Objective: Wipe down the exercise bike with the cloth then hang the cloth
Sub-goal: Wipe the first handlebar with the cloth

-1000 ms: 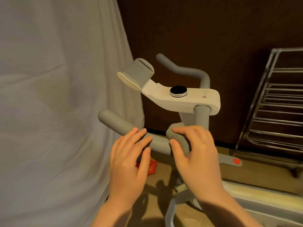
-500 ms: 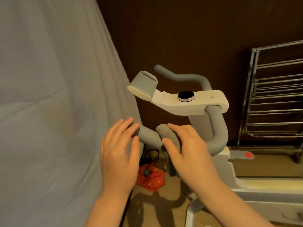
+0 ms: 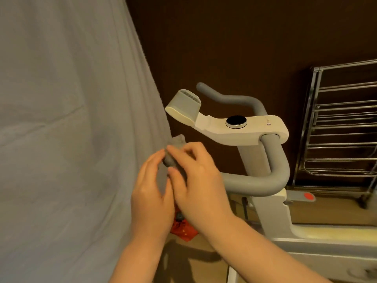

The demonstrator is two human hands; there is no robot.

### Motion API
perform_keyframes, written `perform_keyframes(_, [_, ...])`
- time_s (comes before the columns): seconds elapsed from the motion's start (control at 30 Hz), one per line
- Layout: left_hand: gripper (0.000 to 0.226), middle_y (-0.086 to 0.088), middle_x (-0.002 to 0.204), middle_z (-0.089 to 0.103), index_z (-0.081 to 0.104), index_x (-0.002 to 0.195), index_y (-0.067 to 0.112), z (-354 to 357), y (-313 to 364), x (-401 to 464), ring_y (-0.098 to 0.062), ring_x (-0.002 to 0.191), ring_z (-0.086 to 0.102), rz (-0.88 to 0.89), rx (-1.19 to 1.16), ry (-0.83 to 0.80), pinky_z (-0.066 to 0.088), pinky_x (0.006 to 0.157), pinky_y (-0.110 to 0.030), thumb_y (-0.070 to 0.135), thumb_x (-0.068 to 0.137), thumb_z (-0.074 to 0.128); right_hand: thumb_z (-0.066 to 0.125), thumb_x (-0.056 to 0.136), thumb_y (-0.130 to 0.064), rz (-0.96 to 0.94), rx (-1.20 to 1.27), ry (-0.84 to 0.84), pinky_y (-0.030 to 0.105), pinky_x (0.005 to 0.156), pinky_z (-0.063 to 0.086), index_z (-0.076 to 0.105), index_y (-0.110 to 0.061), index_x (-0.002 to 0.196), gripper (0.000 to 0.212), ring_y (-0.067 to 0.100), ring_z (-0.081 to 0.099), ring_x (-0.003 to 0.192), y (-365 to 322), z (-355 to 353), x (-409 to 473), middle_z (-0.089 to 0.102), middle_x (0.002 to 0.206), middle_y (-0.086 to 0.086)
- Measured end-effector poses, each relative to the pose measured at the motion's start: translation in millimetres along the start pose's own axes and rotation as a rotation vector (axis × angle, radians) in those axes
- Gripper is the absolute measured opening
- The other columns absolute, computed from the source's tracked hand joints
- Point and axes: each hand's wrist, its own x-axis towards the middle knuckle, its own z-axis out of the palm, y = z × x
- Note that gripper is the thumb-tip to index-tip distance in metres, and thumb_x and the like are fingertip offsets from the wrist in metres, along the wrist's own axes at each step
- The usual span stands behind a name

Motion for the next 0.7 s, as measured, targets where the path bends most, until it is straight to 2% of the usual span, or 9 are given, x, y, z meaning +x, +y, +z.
perform_keyframes(0.07, [0.031, 0.014, 0.127, 0.058, 0.057, 0.121, 0.030, -1, 0, -3, 0.005, 0.115, 0.050, -0.040, -0.049, 0.011, 0.041, 0.094, -0.006, 0.014, 0.094, 0.056, 0.058, 0.092, -0.017, -0.086, -0.078, -0.037, 0.024, 0.080, 0.048, 0.058, -0.021, 0.132, 0.040, 0.013, 0.047, 0.104, 6, -3, -9, 0.051, 0.113, -0.003])
perform_keyframes(0.17, [0.023, 0.012, 0.137, 0.051, 0.063, 0.115, 0.023, -2, -2, -10, 0.002, 0.125, 0.045, 0.036, 0.027, -0.021, 0.032, 0.098, -0.001, 0.018, 0.095, 0.053, 0.058, 0.087, -0.016, -0.067, -0.192, 0.059, 0.022, 0.074, 0.044, 0.062, -0.022, 0.128, 0.041, 0.015, 0.046, 0.100, 42, -18, -30, 0.052, 0.110, -0.002])
perform_keyframes(0.27, [0.026, 0.010, 0.145, 0.044, 0.062, 0.121, 0.024, 5, -2, -15, -0.004, 0.136, 0.036, 0.064, 0.057, -0.045, 0.029, 0.107, -0.015, 0.021, 0.098, 0.051, 0.070, 0.083, -0.010, 0.048, -0.259, 0.141, 0.020, 0.075, 0.040, 0.063, -0.017, 0.127, 0.045, 0.016, 0.048, 0.098, 53, -20, -53, 0.054, 0.108, 0.002])
perform_keyframes(0.4, [0.034, 0.008, 0.147, 0.044, 0.059, 0.127, 0.025, 27, 5, -20, -0.005, 0.144, 0.023, 0.231, 0.120, -0.147, 0.014, 0.118, -0.023, 0.027, 0.097, 0.045, 0.068, 0.086, -0.014, 0.005, -0.293, 0.167, 0.021, 0.073, 0.046, 0.061, -0.019, 0.129, 0.044, 0.015, 0.049, 0.097, 61, -21, -64, 0.054, 0.108, 0.001])
perform_keyframes(0.53, [0.030, 0.010, 0.139, 0.052, 0.063, 0.122, 0.028, 45, 17, -22, -0.006, 0.141, 0.028, 0.288, 0.138, -0.244, -0.004, 0.120, -0.029, 0.023, 0.095, 0.050, 0.062, 0.089, -0.014, 0.224, -0.192, 0.427, 0.015, 0.081, 0.040, 0.058, -0.018, 0.131, 0.042, 0.016, 0.049, 0.102, 88, -48, -71, 0.050, 0.110, 0.002])
perform_keyframes(0.6, [0.029, 0.013, 0.134, 0.056, 0.064, 0.119, 0.029, 52, 21, -23, -0.008, 0.139, 0.032, 0.301, 0.179, -0.265, -0.008, 0.120, -0.033, 0.025, 0.094, 0.051, 0.062, 0.090, -0.014, 0.241, -0.169, 0.384, 0.014, 0.081, 0.039, 0.058, -0.018, 0.130, 0.040, 0.018, 0.050, 0.102, 85, -51, -75, 0.048, 0.111, 0.001])
perform_keyframes(0.7, [0.027, 0.015, 0.128, 0.060, 0.066, 0.115, 0.031, 60, 25, -23, -0.011, 0.135, 0.037, 0.317, 0.213, -0.263, -0.012, 0.119, -0.036, 0.028, 0.093, 0.052, 0.059, 0.091, -0.018, 0.159, -0.278, 0.294, 0.018, 0.079, 0.045, 0.060, -0.018, 0.127, 0.036, 0.015, 0.050, 0.099, 91, -64, -73, 0.048, 0.109, -0.001])
